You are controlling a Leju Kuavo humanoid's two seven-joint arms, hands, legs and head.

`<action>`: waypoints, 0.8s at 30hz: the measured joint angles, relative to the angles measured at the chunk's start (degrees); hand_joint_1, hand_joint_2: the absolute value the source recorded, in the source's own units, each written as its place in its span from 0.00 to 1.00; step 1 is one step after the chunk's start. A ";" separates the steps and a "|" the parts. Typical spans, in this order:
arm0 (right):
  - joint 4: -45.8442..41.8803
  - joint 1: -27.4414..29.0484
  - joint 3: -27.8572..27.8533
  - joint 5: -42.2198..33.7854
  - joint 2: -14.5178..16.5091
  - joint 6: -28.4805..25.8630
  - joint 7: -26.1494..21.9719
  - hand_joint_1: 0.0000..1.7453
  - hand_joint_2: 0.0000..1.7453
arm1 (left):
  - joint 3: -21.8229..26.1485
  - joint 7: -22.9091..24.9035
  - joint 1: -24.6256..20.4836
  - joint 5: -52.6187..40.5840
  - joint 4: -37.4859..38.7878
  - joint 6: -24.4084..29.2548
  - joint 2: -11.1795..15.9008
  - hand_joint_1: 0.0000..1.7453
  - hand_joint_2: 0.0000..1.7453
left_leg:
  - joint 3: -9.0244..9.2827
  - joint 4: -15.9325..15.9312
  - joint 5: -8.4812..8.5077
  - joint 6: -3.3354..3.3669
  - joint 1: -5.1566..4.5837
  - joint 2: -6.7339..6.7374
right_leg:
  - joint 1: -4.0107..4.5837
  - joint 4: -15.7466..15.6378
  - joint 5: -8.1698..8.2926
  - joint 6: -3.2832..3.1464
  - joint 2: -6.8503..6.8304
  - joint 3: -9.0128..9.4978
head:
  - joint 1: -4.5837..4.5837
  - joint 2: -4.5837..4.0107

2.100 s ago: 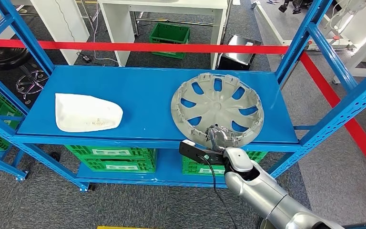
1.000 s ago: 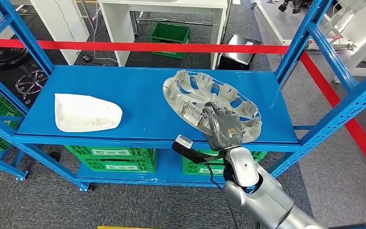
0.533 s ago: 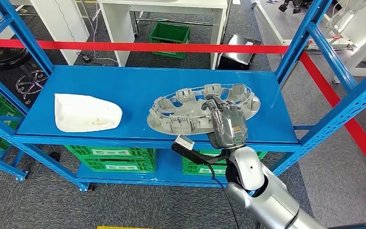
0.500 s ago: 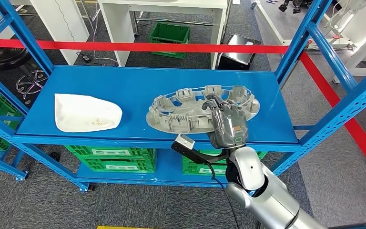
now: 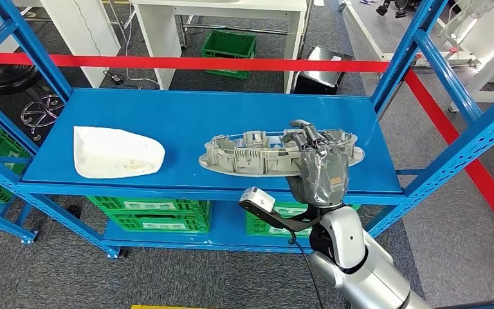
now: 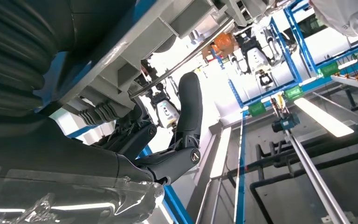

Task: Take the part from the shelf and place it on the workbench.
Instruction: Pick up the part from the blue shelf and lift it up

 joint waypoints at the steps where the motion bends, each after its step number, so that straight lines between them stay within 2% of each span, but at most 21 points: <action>1: -0.16 0.10 -0.16 -0.10 -0.02 0.01 -0.01 1.00 1.00 | 0.00 0.00 0.00 -0.05 0.00 0.05 0.00 0.00 0.00 | 0.00 0.00 0.00 0.00 0.00 0.00 | 0.00 0.00 0.00 0.00 0.00 0.00 | 0.00 0.00; 10: -1.10 2.05 -2.04 -3.01 -0.09 -1.31 -0.92 1.00 1.00 | 0.00 -0.02 0.02 -0.36 0.00 0.43 0.00 0.00 0.00 | 0.01 0.00 0.01 0.00 0.00 0.01 | 0.00 0.00 0.00 0.00 0.00 0.01 | 0.00 0.00; 24: -2.21 3.51 -3.37 -2.35 -0.43 -2.83 -1.30 1.00 1.00 | 0.00 -0.09 0.06 -0.51 0.00 0.55 0.00 0.00 0.00 | 0.01 0.00 0.01 0.00 0.00 0.01 | 0.00 0.00 0.00 0.00 0.00 0.00 | 0.00 0.00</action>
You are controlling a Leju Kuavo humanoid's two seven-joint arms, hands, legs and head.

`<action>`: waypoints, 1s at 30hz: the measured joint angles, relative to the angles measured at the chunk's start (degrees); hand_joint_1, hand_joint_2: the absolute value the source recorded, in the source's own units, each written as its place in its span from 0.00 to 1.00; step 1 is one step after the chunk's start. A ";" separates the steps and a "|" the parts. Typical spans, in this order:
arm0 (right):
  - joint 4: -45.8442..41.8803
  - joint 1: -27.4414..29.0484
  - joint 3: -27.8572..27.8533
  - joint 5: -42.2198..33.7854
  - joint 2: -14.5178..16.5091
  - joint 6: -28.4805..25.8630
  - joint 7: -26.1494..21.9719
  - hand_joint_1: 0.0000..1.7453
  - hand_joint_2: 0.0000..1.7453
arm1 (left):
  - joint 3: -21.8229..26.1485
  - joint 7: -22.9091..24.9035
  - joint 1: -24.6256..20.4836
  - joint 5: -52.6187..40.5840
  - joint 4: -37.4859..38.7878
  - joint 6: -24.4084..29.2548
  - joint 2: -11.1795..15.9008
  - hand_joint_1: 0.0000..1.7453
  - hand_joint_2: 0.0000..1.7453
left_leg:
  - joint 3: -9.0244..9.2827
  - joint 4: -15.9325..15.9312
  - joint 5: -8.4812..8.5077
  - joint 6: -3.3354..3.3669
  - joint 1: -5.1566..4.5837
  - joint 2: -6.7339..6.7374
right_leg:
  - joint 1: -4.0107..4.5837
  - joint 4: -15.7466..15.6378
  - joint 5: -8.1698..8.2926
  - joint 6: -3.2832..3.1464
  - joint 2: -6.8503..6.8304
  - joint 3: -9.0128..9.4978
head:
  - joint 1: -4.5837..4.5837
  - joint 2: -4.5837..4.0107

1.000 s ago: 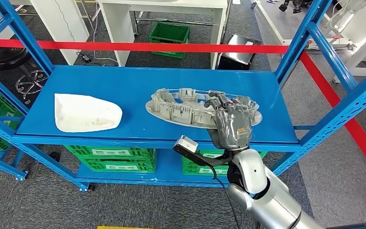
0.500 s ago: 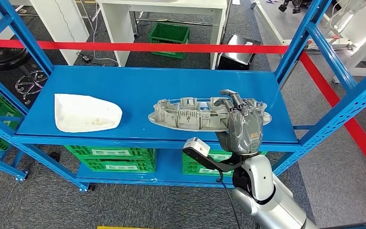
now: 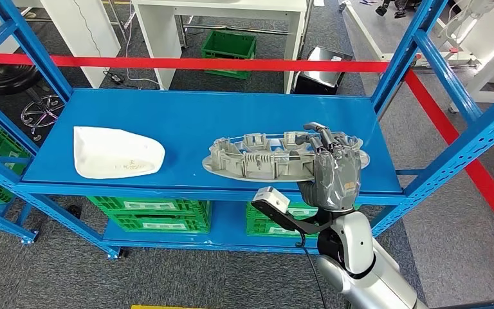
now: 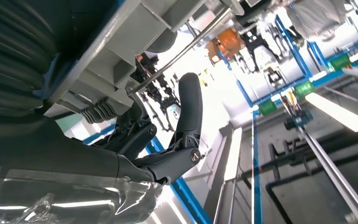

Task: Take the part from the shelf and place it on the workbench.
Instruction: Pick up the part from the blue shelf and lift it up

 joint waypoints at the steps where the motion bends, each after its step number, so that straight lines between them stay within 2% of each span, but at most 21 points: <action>1: -0.36 0.22 -0.11 -0.19 -0.01 -0.77 -0.34 1.00 1.00 | 0.00 -0.08 0.01 -0.03 0.00 0.08 0.00 0.00 0.00 | 0.00 0.00 0.00 0.00 0.00 0.00 | 0.00 0.00 0.00 0.00 0.00 0.00 | 0.00 0.00; 3: -1.18 0.72 -0.29 -2.68 -0.01 -2.40 -1.95 1.00 1.00 | 0.00 -0.35 0.04 -0.24 0.00 0.50 0.00 0.00 0.00 | -0.01 0.00 0.00 0.00 0.00 0.00 | 0.00 0.00 0.00 0.00 0.01 0.00 | 0.00 0.00; 8: -5.11 1.98 -0.28 -15.87 -0.01 -5.45 -10.08 1.00 1.00 | 0.00 -1.17 0.11 -1.11 0.00 2.78 -0.08 0.00 0.00 | -0.01 0.00 0.00 0.00 0.00 0.00 | 0.00 0.00 0.00 0.00 0.00 -0.01 | 0.00 0.00; 14: -12.23 2.61 0.54 -21.70 -0.03 -5.42 -15.37 1.00 1.00 | 0.00 -1.70 0.41 -1.14 -0.02 4.02 -0.72 0.00 0.00 | -0.01 -0.01 0.00 0.00 0.00 0.00 | 0.00 0.00 -0.01 0.00 0.00 -0.02 | -0.02 0.00; 21: -18.33 2.64 1.31 -25.20 -0.05 -4.97 -18.16 1.00 1.00 | 0.00 -2.13 0.65 -1.14 -0.02 4.08 -1.09 0.00 0.00 | 0.00 -0.01 0.00 0.00 0.00 0.00 | 0.00 0.00 0.00 0.00 0.00 0.00 | -0.02 0.00; 30: -21.64 2.76 2.05 -25.99 -0.05 -5.14 -20.05 1.00 1.00 | 0.00 -2.32 0.68 -1.90 -0.02 4.23 -1.34 0.00 0.00 | 0.00 -0.01 0.00 0.00 0.00 0.00 | 0.00 0.00 0.00 0.00 0.00 0.00 | -0.02 0.00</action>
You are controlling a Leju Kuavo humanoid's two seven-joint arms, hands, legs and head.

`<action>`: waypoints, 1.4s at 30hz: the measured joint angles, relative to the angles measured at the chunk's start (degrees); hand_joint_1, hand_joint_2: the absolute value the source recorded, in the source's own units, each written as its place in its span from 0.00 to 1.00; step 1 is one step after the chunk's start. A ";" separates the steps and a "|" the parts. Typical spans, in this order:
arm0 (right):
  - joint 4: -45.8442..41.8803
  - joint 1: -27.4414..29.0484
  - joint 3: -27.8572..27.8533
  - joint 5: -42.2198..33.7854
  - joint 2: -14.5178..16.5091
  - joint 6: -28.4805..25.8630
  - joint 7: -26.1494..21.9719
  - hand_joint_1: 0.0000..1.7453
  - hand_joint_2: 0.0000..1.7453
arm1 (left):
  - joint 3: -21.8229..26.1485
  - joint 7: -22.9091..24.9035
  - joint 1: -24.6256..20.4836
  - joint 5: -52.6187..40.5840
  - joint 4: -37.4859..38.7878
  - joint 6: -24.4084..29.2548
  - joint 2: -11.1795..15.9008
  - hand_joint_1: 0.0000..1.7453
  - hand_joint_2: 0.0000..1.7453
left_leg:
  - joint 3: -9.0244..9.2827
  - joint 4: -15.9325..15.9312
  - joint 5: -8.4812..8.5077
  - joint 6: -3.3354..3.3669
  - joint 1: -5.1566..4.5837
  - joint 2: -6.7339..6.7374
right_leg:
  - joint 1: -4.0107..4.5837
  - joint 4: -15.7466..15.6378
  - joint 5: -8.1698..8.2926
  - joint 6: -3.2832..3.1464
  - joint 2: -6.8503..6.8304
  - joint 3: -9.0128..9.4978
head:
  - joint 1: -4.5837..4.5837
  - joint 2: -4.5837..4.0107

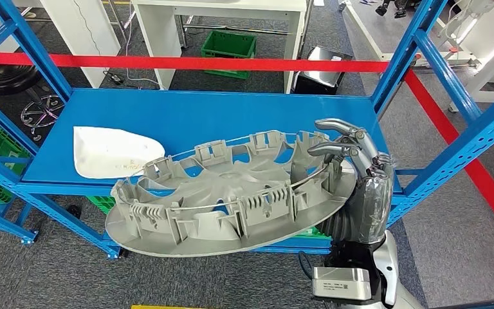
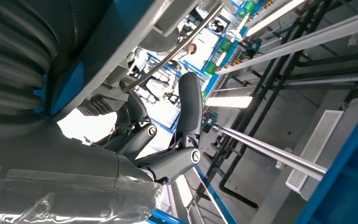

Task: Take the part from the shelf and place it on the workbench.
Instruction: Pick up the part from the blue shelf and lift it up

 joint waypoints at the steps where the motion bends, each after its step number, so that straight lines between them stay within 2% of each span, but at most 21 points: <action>1: -0.21 0.00 0.03 -0.06 0.00 -0.01 -0.04 1.00 1.00 | 0.00 0.00 0.00 -0.02 0.01 0.00 -0.01 0.00 0.00 | 0.00 0.00 0.00 0.00 0.00 0.00 | 0.00 0.00 0.00 0.00 0.00 0.00 | 0.00 0.00; 5: -0.88 0.02 0.14 -1.62 -0.02 -0.14 -1.01 1.00 1.00 | -0.01 -0.25 0.00 -0.20 0.00 0.38 -0.02 0.00 0.00 | 0.00 0.00 0.00 0.00 0.00 0.00 | 0.00 0.00 0.00 0.00 0.00 0.00 | -0.01 0.00; 11: -2.22 0.03 0.64 -9.06 -0.02 0.29 -6.24 1.00 1.00 | -0.10 -1.61 -0.02 -1.78 0.00 1.83 -0.02 0.00 0.00 | 0.00 0.00 0.00 0.00 0.00 0.00 | 0.00 0.00 0.00 0.00 0.00 0.00 | 0.00 0.00; 15: -3.38 0.03 1.22 -9.44 -0.02 0.93 -7.50 1.00 1.00 | -0.11 -2.16 -0.03 -2.02 0.00 2.01 -0.02 0.00 1.00 | 0.00 0.00 0.00 0.00 0.00 0.00 | 0.00 0.00 0.00 0.00 0.00 0.00 | 0.00 0.00; 24: -5.38 -0.02 2.54 -6.56 -0.02 2.00 -8.34 1.00 1.00 | -0.11 -4.41 -0.07 -1.85 0.00 1.93 0.01 0.00 1.00 | 0.00 0.00 0.00 0.00 0.00 0.00 | 0.00 0.00 0.00 0.00 0.00 0.00 | 0.00 0.00; 42: -7.58 -0.02 3.86 -2.81 -0.07 2.10 -6.28 1.00 1.00 | 0.00 -10.31 -0.05 0.06 0.00 6.06 -0.04 0.00 1.00 | 0.00 0.00 0.00 0.00 0.00 0.00 | 0.00 0.00 0.00 0.00 0.00 0.00 | 0.00 0.00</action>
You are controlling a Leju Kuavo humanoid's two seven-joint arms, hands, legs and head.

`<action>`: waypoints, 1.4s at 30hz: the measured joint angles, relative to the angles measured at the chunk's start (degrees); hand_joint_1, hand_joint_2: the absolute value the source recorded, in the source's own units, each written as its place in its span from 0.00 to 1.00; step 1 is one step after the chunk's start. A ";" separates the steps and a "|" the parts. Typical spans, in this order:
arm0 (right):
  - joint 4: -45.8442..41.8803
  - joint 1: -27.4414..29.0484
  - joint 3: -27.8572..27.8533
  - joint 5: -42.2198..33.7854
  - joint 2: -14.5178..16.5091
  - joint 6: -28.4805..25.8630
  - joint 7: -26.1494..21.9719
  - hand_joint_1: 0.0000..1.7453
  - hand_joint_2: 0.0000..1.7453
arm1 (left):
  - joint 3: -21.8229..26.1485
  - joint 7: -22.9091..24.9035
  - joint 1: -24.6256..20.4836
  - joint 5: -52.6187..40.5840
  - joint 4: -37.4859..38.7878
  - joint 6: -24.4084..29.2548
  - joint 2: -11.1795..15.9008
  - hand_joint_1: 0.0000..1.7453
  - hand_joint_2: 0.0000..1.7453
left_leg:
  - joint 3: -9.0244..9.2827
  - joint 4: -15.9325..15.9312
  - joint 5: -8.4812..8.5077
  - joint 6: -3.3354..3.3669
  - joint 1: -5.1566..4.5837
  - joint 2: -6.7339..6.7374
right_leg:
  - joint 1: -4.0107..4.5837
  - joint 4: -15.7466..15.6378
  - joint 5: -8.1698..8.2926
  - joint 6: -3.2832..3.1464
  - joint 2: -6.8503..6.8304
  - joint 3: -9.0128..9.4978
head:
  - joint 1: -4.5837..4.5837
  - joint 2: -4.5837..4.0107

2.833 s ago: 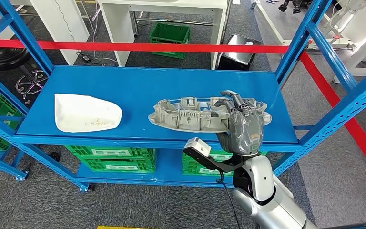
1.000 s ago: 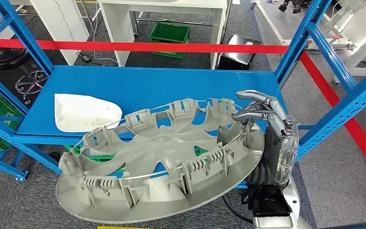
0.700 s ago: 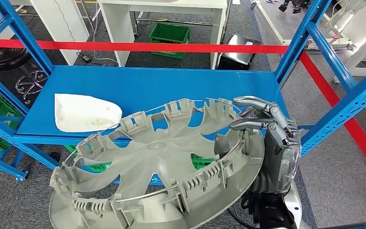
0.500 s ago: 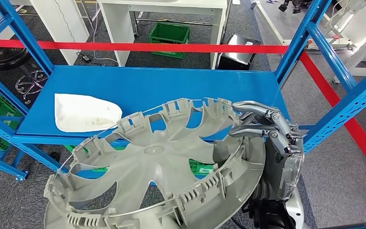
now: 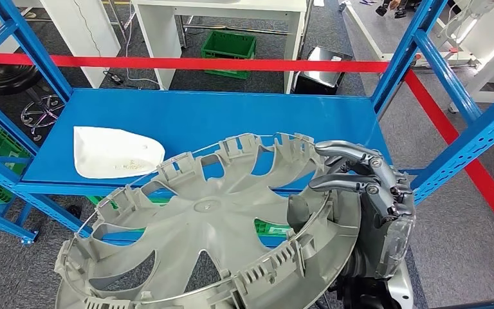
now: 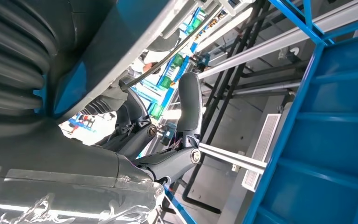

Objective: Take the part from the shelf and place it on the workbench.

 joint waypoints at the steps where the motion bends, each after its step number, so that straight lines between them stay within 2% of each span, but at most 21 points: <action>1: -0.03 0.01 0.07 0.14 0.00 -0.07 0.13 1.00 1.00 | 0.09 -0.41 0.01 0.62 0.00 -0.03 0.00 0.00 1.00 | 0.00 0.00 0.00 0.00 0.00 0.00 | 0.00 0.00 0.00 0.00 0.00 0.00 | 0.00 0.00; 9: -0.05 0.14 0.24 1.13 0.00 -0.14 1.34 1.00 1.00 | 1.36 -1.73 0.08 4.05 0.00 -1.16 0.03 0.00 1.00 | 0.00 0.00 0.00 0.00 0.00 0.00 | 0.00 0.00 0.00 0.00 0.00 0.00 | 0.00 0.00; 42: -0.05 0.50 0.25 1.23 0.00 -0.10 1.68 1.00 1.00 | 3.22 -1.80 0.13 4.08 0.00 -1.45 0.04 0.00 1.00 | 0.00 0.00 0.00 0.00 0.00 0.00 | 0.00 0.00 0.00 0.00 0.00 0.00 | 0.00 0.00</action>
